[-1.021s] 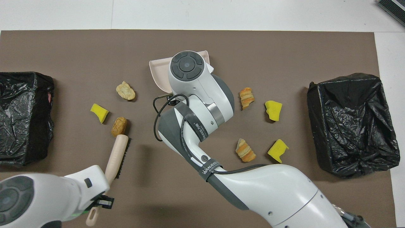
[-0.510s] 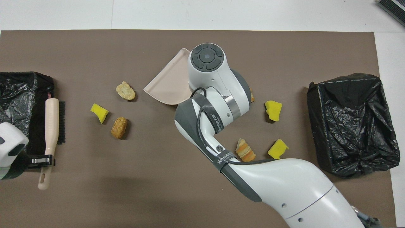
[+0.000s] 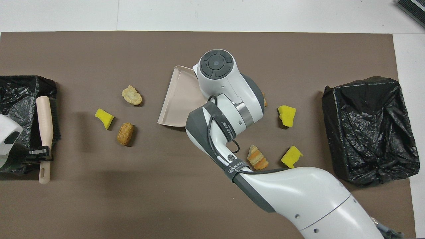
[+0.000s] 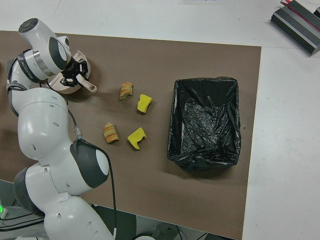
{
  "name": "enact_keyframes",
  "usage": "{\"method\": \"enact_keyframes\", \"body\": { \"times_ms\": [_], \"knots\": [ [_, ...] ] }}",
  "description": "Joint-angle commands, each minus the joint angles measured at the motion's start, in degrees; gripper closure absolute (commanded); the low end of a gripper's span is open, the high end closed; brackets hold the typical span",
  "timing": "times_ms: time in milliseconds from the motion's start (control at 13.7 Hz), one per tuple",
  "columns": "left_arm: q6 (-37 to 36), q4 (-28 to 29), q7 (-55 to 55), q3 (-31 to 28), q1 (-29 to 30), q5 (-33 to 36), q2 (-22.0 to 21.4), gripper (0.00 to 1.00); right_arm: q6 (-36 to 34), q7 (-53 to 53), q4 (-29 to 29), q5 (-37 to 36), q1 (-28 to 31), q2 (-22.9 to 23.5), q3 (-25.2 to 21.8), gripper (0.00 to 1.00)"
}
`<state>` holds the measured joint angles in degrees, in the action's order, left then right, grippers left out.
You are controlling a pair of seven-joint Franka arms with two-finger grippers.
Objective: Sweep and dump trash in bin
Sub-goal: 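Sweep the bread and sponge into the dustpan with the left gripper's brush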
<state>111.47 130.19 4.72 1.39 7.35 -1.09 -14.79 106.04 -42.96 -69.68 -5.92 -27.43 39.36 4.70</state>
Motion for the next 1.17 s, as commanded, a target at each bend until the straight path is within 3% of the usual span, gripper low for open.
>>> {"method": "enact_keyframes", "body": {
  "times_ms": [0, 292, 365, 510, 729, 948, 1021, 1094],
  "knots": [
    [0.86, 0.32, 4.66, 0.8, -0.58, -0.23, 1.69, 1.0, 0.58, -8.0, -3.27, -1.2, 1.5, -2.45, 0.57, 1.0],
    [0.94, 4.27, 6.7, 0.81, -4.7, -1.19, 1.78, 1.0, -0.21, -8.72, -3.62, -4.01, 0.19, -1.83, 0.66, 0.98],
    [1.29, 4.63, 6.97, 0.81, -5.32, -2.07, 2.22, 1.0, -0.48, -8.72, -3.71, -4.01, 0.01, -1.83, 0.57, 0.92],
    [2.52, 4.98, 9.07, 0.81, -8.47, -2.25, 4.23, 1.0, -0.48, -8.72, -4.5, -4.45, -0.69, -1.83, 0.57, 0.68],
    [8.48, 4.63, 12.76, 0.81, -15.5, -2.25, 7.75, 1.0, -0.39, -8.72, -4.68, -4.97, -0.78, -1.74, 0.57, 0.55],
    [11.13, 3.76, 14.87, 0.89, -21.57, -4.0, 10.04, 1.0, -0.48, -8.72, -4.68, -5.33, -0.87, -1.57, 0.57, 0.55],
    [12.45, 2.97, 15.75, 0.89, -23.68, -6.62, 10.3, 1.0, -0.48, -8.72, -4.68, -5.41, -0.95, -1.57, 0.57, 0.59],
    [13.68, 2.26, 16.72, 0.89, -25.96, -9.52, 11.0, 1.0, -0.74, -8.81, -4.59, -5.85, -0.95, -1.65, 0.57, 0.74]
  ]
}}
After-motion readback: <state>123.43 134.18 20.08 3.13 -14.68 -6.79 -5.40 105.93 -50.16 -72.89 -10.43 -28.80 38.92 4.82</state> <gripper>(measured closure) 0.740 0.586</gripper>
